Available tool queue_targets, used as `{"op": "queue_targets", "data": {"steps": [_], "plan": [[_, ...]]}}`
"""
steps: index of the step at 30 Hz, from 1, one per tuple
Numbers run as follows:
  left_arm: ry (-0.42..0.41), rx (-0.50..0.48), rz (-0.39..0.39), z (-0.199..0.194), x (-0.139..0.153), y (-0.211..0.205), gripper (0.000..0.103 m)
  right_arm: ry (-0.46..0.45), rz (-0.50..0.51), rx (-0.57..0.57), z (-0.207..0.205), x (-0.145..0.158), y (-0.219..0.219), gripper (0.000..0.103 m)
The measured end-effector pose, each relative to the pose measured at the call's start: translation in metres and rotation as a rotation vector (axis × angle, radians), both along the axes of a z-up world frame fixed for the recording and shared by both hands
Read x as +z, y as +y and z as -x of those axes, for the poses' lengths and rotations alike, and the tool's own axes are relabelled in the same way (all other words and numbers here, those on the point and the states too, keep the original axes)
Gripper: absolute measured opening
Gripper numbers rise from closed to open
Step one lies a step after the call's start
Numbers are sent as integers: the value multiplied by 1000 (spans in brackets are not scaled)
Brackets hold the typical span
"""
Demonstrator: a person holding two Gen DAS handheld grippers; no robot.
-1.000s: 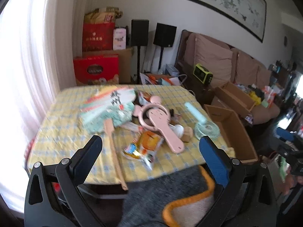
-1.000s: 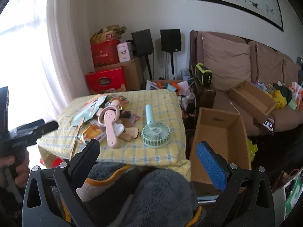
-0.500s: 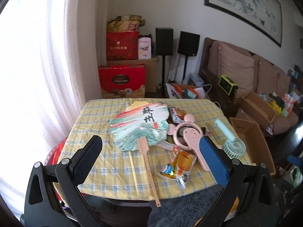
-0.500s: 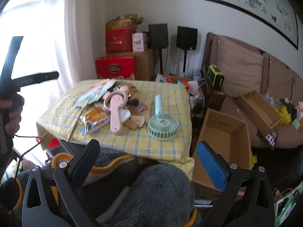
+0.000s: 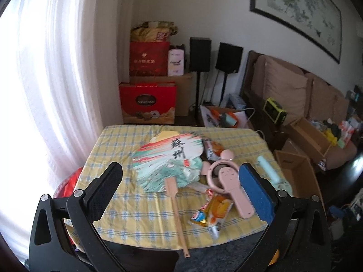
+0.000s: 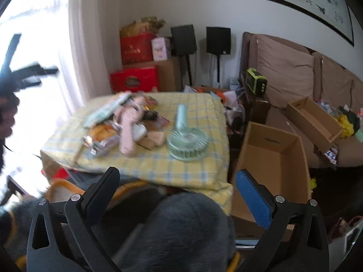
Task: Organize objects
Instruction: 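Move both tools toward the table with the mint-green handheld fan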
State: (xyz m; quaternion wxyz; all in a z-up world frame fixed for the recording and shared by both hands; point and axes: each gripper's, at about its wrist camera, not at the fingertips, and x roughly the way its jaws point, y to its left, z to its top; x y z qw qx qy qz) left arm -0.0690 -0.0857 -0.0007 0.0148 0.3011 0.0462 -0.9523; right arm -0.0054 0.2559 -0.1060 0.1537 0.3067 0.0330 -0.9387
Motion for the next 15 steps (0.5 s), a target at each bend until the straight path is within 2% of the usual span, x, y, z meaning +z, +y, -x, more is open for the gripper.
{"op": "queue_targets", "data": {"steps": [4,7,12,15], "plan": [[11,-27,16,-1,6,16,103,-18,5,-19,8,-10,9,103],[0,-47,28,-3,-1,31,103,-13,3,-32,13,-9,14,103],[-31,-90,64,-2,-20,56,103,38,-133,-98,18,-7,12,103],[-42,-124,97,-1,-30,67,103,45,-122,-84,27,-4,20,103]]}}
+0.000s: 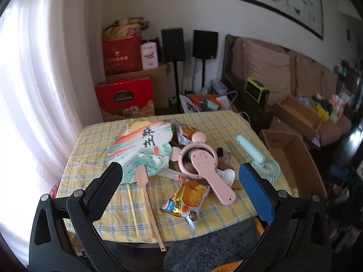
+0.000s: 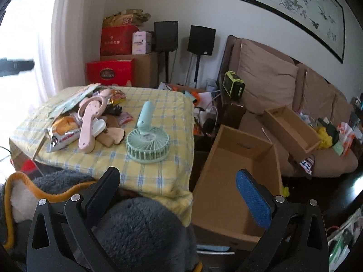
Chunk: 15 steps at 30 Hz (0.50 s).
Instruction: Organize objects
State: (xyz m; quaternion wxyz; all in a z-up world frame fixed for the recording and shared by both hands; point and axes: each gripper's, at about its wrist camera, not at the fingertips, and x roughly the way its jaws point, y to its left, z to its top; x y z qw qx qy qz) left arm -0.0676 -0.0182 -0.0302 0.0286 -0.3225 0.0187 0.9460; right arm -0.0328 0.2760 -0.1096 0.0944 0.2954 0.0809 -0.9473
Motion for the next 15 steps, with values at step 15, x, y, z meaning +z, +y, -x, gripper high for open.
{"op": "queue_targets", "data": {"steps": [15], "plan": [[-65,-5,56,12,-26,3,103,-73,71,138,69,-30,-8,103]]}}
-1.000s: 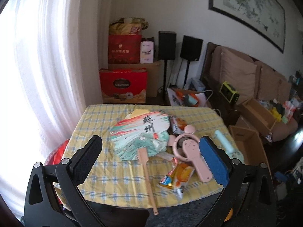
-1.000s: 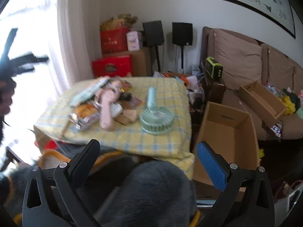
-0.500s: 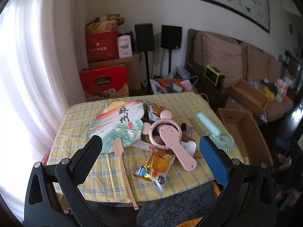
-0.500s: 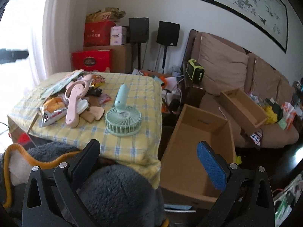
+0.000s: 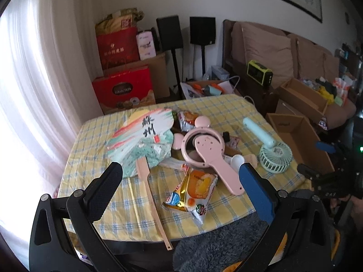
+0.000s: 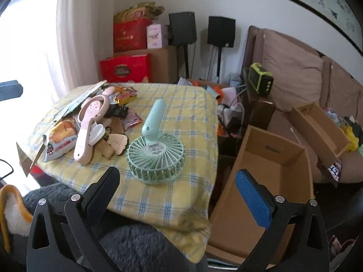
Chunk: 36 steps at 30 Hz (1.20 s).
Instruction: Organize objects
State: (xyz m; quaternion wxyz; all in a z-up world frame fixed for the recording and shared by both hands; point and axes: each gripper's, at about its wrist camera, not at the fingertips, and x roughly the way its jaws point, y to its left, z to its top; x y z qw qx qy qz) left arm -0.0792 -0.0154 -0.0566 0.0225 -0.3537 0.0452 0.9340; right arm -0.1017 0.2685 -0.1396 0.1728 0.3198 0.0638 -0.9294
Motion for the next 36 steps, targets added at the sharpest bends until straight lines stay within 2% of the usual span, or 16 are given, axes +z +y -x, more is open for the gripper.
{"op": "queue_targets", "data": {"steps": [4,7,11,17,22,27,36], "plan": [[-12,2,30,2,-11,-4,103,2,31,64,12,-3,-8,102],[-18,13,45,5,-17,-8,103,-20,14,89,23,-10,-17,102],[-28,34,25,10,-23,-18,103,-57,-7,128,36,-24,-29,102],[-26,72,57,16,-35,-26,103,-90,-34,171,45,-35,-39,99],[-58,85,46,22,-44,-33,103,-90,-81,162,57,-42,-46,85],[-34,102,62,21,-37,-39,103,-96,-60,171,62,-44,-44,85],[11,126,35,11,-12,-48,103,-115,-33,165,50,-42,-37,85]]}}
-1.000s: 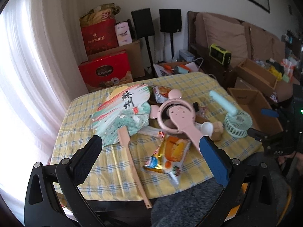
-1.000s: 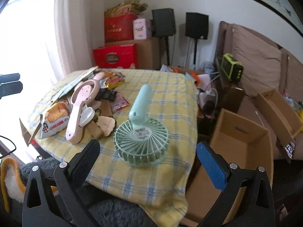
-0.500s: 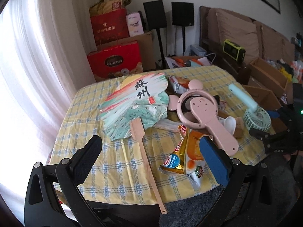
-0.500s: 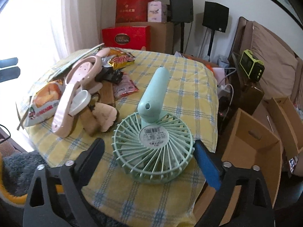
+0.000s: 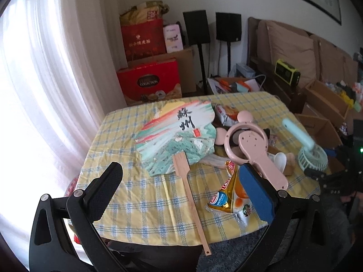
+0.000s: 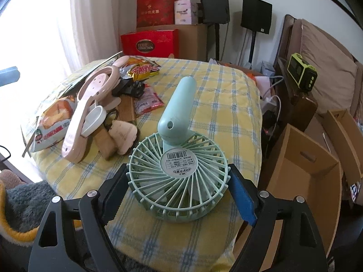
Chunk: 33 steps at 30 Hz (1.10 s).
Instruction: Organize objects
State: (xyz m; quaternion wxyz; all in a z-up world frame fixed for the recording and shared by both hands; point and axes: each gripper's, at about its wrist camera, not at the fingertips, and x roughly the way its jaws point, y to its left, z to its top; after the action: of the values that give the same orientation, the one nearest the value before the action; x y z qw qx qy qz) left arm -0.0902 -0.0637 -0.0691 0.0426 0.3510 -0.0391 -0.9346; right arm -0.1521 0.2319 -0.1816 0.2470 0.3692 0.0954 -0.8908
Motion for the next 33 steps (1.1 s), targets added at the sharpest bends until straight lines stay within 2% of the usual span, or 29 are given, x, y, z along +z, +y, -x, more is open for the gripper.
{"op": "queue_targets", "data": {"steps": [7,10,13,16,19,22,24,26,30,33], "plan": [[34,-46,-71,-8,24,9,103,-26,24,-17,-27,2,7,85],[19,-118,-156,-7,33,21,103,-14,2,-32,-40,1,5,85],[-5,-169,-208,-1,38,37,103,2,-8,-47,-48,0,2,85],[-91,-156,-263,17,37,56,103,36,-24,-67,-57,-1,0,85],[-176,-193,-388,37,30,76,103,55,-39,-74,-61,-2,-1,85],[-358,-277,-488,66,7,100,101,57,-40,-75,-64,-2,-1,85],[-449,-312,-480,79,-11,119,95,54,-24,-77,-64,-2,2,85],[-488,-332,-455,89,-22,133,95,51,-7,-79,-65,-3,6,85],[-615,-343,-470,124,-51,160,95,65,-2,-67,-66,-3,10,85],[-637,-309,-431,141,-65,179,95,84,-27,-59,-68,-3,7,85]]}}
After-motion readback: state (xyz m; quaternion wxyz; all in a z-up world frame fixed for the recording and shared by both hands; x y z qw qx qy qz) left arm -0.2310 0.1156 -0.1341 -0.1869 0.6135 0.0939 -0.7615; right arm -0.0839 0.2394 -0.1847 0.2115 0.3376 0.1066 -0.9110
